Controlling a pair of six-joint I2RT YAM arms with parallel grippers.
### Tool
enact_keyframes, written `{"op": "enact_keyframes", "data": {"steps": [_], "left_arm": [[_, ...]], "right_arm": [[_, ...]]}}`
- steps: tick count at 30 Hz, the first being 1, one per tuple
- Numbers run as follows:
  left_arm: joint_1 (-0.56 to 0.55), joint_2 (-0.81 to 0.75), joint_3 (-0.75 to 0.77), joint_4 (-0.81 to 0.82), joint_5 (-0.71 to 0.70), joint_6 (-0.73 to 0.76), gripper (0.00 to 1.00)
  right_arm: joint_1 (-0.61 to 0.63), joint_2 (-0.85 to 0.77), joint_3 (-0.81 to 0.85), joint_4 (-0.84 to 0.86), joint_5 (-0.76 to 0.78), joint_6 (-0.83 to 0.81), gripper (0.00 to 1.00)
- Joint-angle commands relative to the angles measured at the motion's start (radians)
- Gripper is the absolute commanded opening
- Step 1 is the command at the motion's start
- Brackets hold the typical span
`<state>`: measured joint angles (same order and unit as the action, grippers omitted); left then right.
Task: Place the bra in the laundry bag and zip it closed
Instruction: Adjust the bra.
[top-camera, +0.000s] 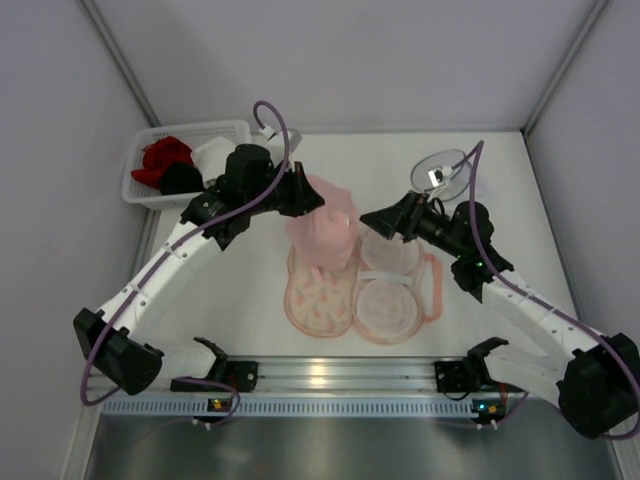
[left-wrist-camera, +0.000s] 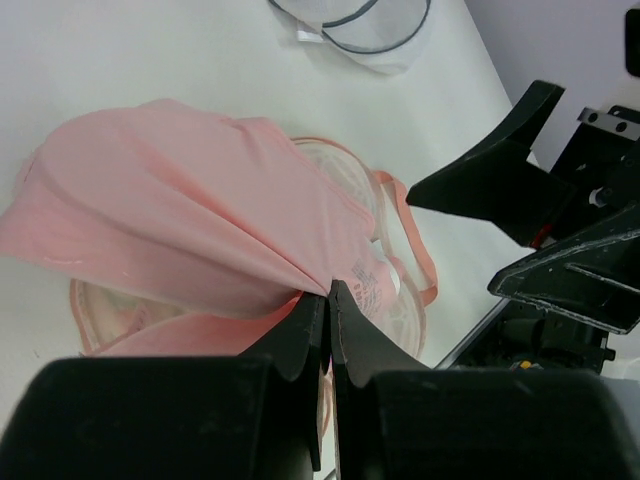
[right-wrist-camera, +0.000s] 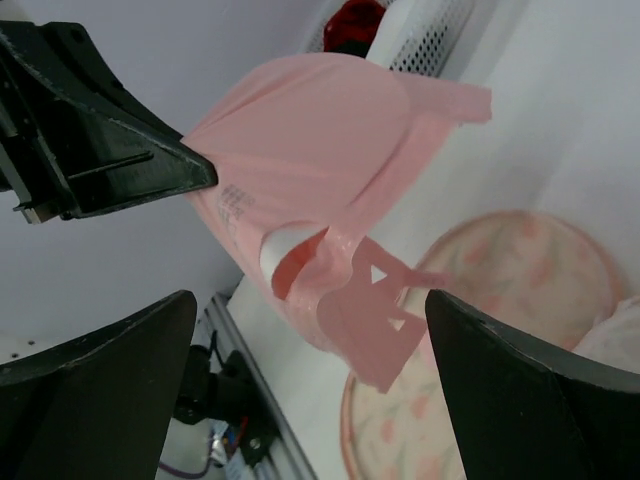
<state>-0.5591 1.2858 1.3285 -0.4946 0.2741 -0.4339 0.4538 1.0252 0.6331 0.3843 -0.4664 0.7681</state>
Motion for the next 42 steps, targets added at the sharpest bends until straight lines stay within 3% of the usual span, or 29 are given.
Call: {"op": "enact_keyframes", "data": {"steps": [1,7,16,22,25,27,28,32,33,36,38,39,41,42], "left_arm": [[-0.002,0.014,0.046,0.019,-0.029,-0.037,0.05],[-0.002,0.001,0.052,0.068,0.019,-0.068,0.05],[-0.002,-0.014,0.054,0.11,0.105,-0.088,0.05],[-0.002,-0.045,0.026,0.154,0.099,-0.095,0.05],[-0.002,-0.06,0.011,0.157,0.063,-0.089,0.05],[-0.004,-0.057,-0.003,0.157,0.056,-0.092,0.05],[-0.002,-0.051,-0.008,0.162,0.062,-0.094,0.05],[-0.002,-0.046,-0.034,0.165,0.042,-0.092,0.05],[-0.004,-0.048,-0.037,0.165,0.031,-0.092,0.06],[-0.002,-0.049,-0.037,0.163,0.01,-0.088,0.09],[-0.002,-0.06,-0.032,0.151,-0.031,-0.072,0.17],[-0.002,-0.065,-0.025,0.118,-0.056,-0.057,0.36],[-0.002,-0.086,-0.002,0.073,-0.162,-0.011,0.58],[-0.001,-0.097,0.0,0.055,-0.205,0.003,0.92]], "right_arm": [[0.036,0.019,0.028,0.125,0.046,0.231,0.98],[0.082,0.09,0.074,0.172,0.092,0.316,0.96],[0.134,0.17,0.131,0.14,0.153,0.267,0.97],[0.14,0.203,0.166,0.154,0.14,0.286,0.91],[0.14,0.213,0.142,0.221,0.111,0.342,0.77],[0.141,0.216,0.155,0.24,0.08,0.353,0.62],[0.143,0.216,0.163,0.238,0.072,0.349,0.47],[0.148,0.196,0.166,0.235,0.083,0.333,0.05],[0.148,0.19,0.168,0.225,0.086,0.326,0.0],[0.146,0.181,0.174,0.229,0.092,0.316,0.0],[0.146,0.171,0.184,0.222,0.098,0.31,0.0],[0.145,0.171,0.191,0.191,0.098,0.307,0.0],[0.138,0.17,0.212,0.162,0.103,0.298,0.0],[0.135,0.167,0.218,0.145,0.104,0.303,0.0]]}}
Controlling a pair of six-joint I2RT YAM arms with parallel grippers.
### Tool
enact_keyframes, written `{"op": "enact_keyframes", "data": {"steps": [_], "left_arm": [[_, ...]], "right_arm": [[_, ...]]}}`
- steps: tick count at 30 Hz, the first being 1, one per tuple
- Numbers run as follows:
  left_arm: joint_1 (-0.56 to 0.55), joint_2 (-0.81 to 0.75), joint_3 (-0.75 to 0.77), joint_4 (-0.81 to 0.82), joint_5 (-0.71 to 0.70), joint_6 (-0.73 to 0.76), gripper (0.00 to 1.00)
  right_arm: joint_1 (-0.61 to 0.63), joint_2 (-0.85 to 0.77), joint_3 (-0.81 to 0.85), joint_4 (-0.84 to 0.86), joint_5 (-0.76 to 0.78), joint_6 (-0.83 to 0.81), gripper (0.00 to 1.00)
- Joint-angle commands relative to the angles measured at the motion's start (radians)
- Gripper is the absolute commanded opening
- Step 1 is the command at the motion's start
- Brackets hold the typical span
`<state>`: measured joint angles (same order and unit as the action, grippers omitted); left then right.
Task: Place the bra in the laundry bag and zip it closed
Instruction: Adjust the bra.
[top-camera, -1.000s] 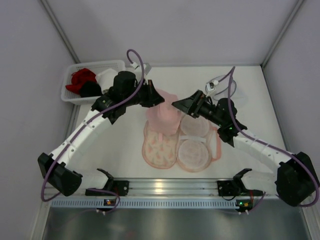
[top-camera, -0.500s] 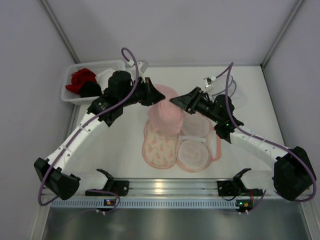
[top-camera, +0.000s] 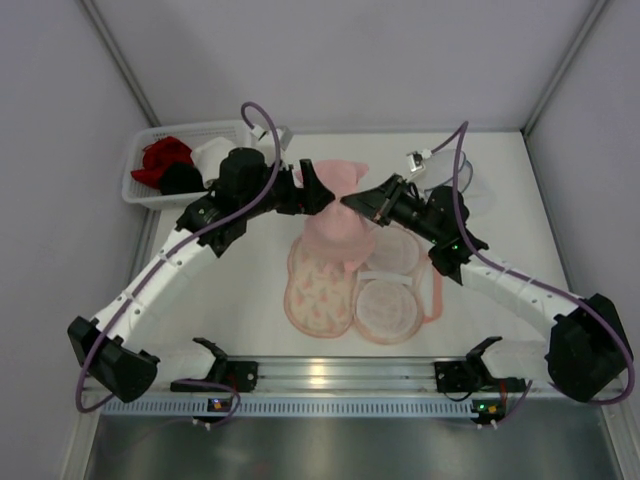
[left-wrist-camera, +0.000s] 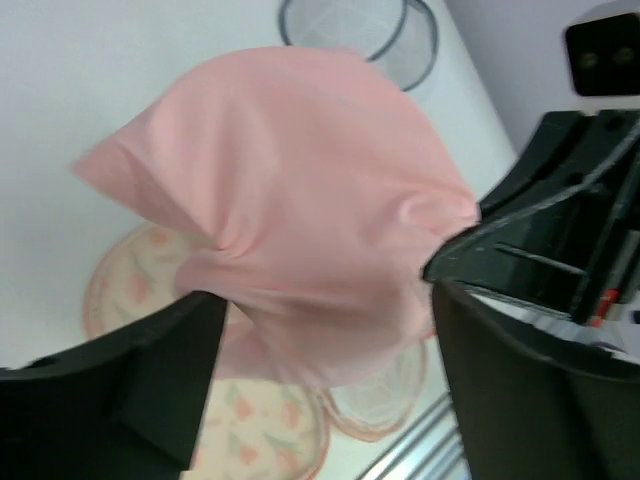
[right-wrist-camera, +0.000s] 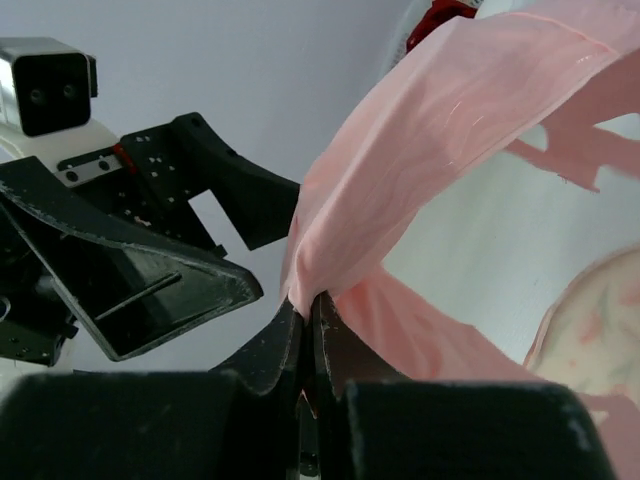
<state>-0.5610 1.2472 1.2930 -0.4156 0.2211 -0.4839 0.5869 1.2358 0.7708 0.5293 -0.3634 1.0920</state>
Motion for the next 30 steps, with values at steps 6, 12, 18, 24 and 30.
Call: {"op": "enact_keyframes", "data": {"steps": [6,12,18,24,30], "left_arm": [[0.001,-0.157,-0.037,-0.043,-0.264,0.134,0.99],[0.003,-0.131,-0.109,0.064,0.001,0.137,0.99],[0.003,-0.21,-0.095,0.057,0.058,0.362,0.99],[-0.002,-0.169,-0.015,-0.029,0.009,0.507,0.98],[-0.008,-0.095,0.08,-0.028,-0.372,0.451,0.98]], "right_arm": [[-0.024,-0.032,0.14,-0.072,-0.045,-0.009,0.0],[-0.024,-0.022,0.151,-0.084,-0.085,-0.032,0.0],[-0.024,0.008,0.222,-0.272,-0.089,-0.118,0.0],[-0.025,0.07,0.334,-0.4,-0.169,-0.178,0.0],[-0.027,0.065,0.39,-0.491,-0.201,-0.294,0.0]]}}
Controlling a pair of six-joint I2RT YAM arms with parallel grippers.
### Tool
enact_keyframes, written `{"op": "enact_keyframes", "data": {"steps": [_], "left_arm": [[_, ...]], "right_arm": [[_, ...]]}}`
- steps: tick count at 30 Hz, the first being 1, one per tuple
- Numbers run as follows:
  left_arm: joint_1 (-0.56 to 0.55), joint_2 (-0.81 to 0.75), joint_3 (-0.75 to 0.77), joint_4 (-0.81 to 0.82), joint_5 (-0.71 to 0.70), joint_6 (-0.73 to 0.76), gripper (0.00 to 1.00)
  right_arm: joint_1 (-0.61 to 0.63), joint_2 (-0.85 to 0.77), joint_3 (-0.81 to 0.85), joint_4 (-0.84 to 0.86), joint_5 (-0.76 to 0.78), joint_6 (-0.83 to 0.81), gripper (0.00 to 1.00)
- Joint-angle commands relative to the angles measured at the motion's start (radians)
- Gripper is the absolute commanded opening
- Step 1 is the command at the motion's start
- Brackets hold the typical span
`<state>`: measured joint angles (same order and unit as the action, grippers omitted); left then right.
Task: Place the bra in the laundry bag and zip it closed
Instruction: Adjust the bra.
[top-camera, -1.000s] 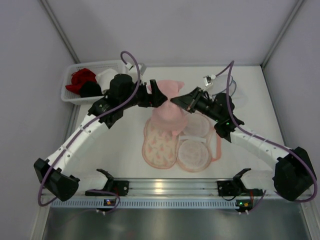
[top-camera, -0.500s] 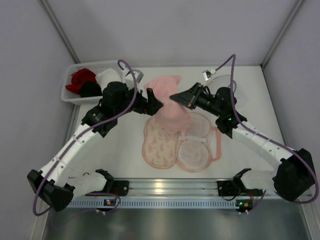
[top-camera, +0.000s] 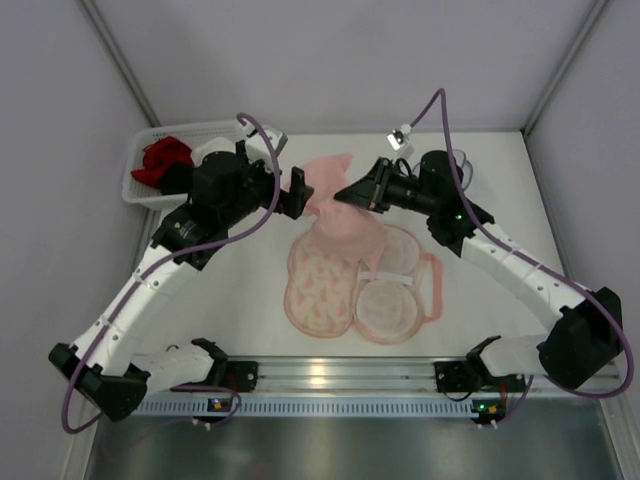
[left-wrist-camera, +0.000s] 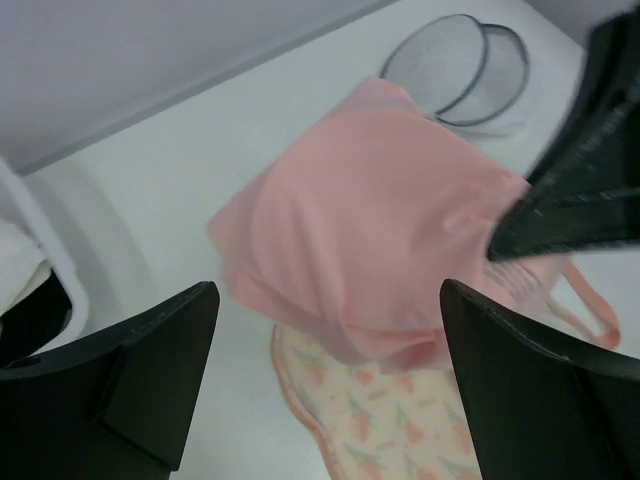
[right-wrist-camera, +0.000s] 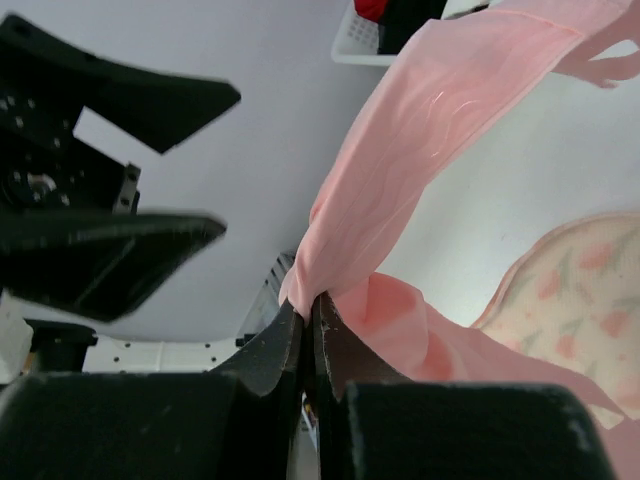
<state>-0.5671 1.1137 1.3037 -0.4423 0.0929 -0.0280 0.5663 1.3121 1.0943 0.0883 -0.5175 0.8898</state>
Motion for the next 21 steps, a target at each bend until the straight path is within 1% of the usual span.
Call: {"op": "enact_keyframes", "data": {"steps": [1,2,3,4,5,6,7,8,9,10,11,12,13,14,15,18,21], "left_arm": [[-0.001,0.075,0.084,-0.004,-0.328,-0.079,0.99],[0.007,0.099,0.104,-0.028,-0.435,-0.119,0.99],[0.016,0.122,0.121,-0.053,-0.441,-0.162,0.99],[0.035,0.141,0.153,-0.077,-0.421,-0.267,0.99],[0.055,0.179,0.161,-0.108,-0.316,-0.327,0.99],[0.106,0.187,0.154,-0.107,-0.256,-0.386,0.99],[0.131,0.195,0.12,-0.102,-0.195,-0.508,0.99],[0.165,0.202,0.097,-0.09,-0.156,-0.56,0.99],[0.176,0.202,0.065,-0.044,-0.051,-0.602,0.98],[0.185,0.198,0.002,-0.008,-0.012,-0.683,0.98],[0.2,0.181,-0.044,0.034,0.032,-0.722,0.98],[0.207,0.17,-0.081,0.151,0.135,-0.752,0.98],[0.211,0.166,-0.111,0.198,0.165,-0.807,0.99],[0.214,0.161,-0.159,0.232,0.191,-0.828,0.99],[0.214,0.16,-0.175,0.305,0.239,-0.836,0.98],[0.214,0.166,-0.202,0.362,0.293,-0.856,0.96],[0.214,0.166,-0.23,0.395,0.3,-0.856,0.96]], "right_arm": [[-0.006,-0.016,0.067,-0.05,-0.073,-0.107,0.0],[-0.006,-0.02,0.062,-0.026,-0.087,-0.121,0.0],[-0.005,-0.037,0.053,-0.006,-0.099,-0.136,0.0],[-0.005,-0.048,0.024,0.017,-0.102,-0.161,0.0],[-0.005,-0.06,0.009,0.052,-0.09,-0.178,0.0],[-0.006,-0.076,-0.008,0.065,-0.081,-0.198,0.0],[-0.005,-0.082,-0.042,0.091,-0.085,-0.242,0.0],[-0.006,-0.088,-0.063,0.125,-0.096,-0.268,0.0],[-0.005,-0.1,-0.101,0.19,-0.102,-0.281,0.0],[-0.006,-0.103,-0.111,0.203,-0.096,-0.281,0.0],[-0.006,-0.102,-0.112,0.202,-0.087,-0.291,0.0],[-0.006,-0.09,-0.108,0.185,-0.085,-0.308,0.0],[-0.006,-0.082,-0.105,0.183,-0.098,-0.311,0.0],[-0.006,-0.076,-0.103,0.186,-0.105,-0.311,0.0],[-0.006,-0.064,-0.106,0.204,-0.113,-0.299,0.0],[-0.006,-0.047,-0.119,0.246,-0.118,-0.272,0.0],[-0.009,-0.014,-0.108,0.255,-0.116,-0.247,0.0]]}}
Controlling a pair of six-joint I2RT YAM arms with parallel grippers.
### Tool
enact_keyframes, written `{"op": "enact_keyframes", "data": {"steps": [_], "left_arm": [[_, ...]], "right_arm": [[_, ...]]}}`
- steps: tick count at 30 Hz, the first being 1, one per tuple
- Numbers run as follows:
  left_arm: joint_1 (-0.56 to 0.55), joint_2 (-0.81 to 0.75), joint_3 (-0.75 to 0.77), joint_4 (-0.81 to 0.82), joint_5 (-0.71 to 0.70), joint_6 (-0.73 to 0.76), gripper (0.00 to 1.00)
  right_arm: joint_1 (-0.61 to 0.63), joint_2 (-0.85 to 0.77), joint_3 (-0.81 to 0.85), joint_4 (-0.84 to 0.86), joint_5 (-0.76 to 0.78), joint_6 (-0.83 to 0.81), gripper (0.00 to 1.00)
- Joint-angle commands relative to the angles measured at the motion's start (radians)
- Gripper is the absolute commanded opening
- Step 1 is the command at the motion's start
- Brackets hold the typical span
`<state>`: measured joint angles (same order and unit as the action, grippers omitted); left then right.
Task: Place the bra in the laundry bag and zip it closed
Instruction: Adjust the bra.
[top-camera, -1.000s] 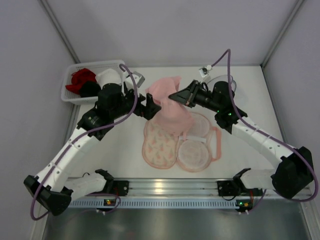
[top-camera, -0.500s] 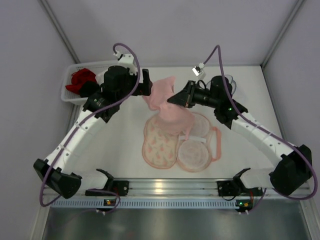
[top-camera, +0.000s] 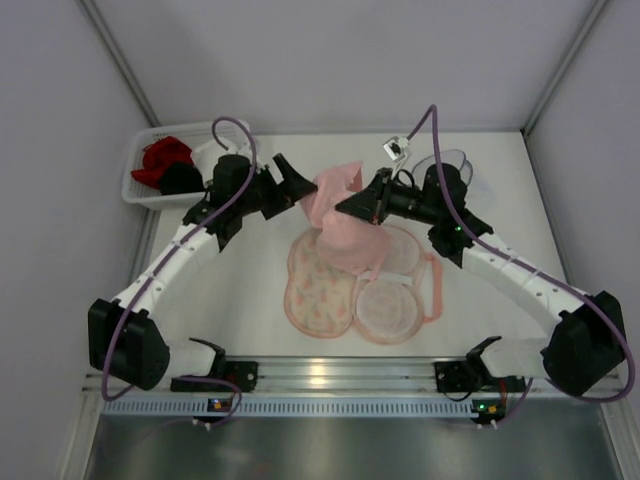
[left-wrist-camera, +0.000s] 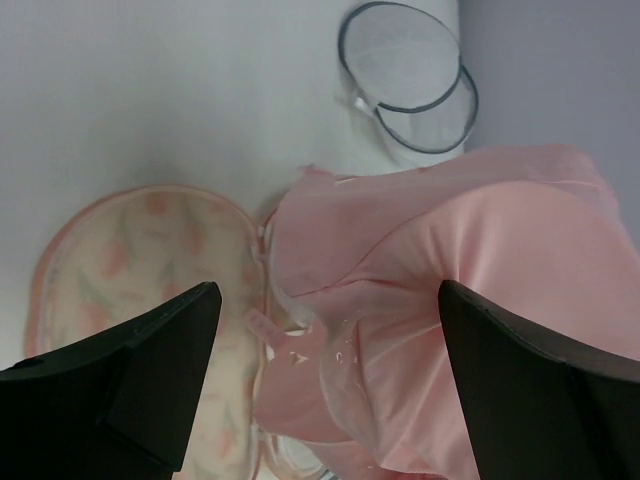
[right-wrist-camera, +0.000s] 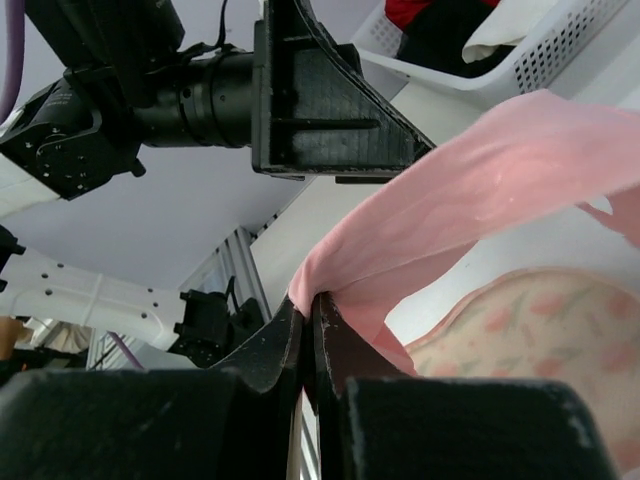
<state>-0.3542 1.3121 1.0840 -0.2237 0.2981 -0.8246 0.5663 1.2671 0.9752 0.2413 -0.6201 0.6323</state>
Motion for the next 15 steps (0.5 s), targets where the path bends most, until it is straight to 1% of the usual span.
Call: {"op": "enact_keyframes", "data": {"steps": [1,4,5,7,8,10,11,14,15], "left_arm": [[0.003,-0.039,-0.022,0.214,0.111,-0.068,0.96],[0.014,-0.043,-0.116,0.372,0.18,-0.131,0.96],[0.023,-0.04,-0.133,0.458,0.217,-0.148,0.95],[0.027,-0.03,-0.147,0.484,0.228,-0.16,0.92],[0.027,-0.019,-0.144,0.488,0.239,-0.154,0.83],[0.027,-0.016,-0.134,0.494,0.251,-0.131,0.7],[0.027,-0.023,-0.131,0.494,0.245,-0.12,0.55],[0.029,-0.051,-0.118,0.485,0.222,-0.052,0.35],[0.029,-0.078,-0.11,0.466,0.199,0.002,0.31]], "right_arm": [[-0.011,0.038,0.013,0.124,-0.029,0.024,0.0],[-0.014,0.075,0.01,0.17,-0.064,0.089,0.0],[-0.016,0.084,0.01,0.194,-0.07,0.102,0.0],[-0.016,0.1,0.003,0.217,-0.084,0.136,0.0],[-0.016,0.106,0.002,0.226,-0.084,0.144,0.0],[-0.016,0.106,0.003,0.222,-0.078,0.142,0.0],[-0.016,0.107,0.011,0.198,-0.07,0.135,0.0],[-0.017,0.121,0.043,0.101,-0.021,0.115,0.0],[-0.019,0.138,0.078,0.014,0.009,0.1,0.0]]}}
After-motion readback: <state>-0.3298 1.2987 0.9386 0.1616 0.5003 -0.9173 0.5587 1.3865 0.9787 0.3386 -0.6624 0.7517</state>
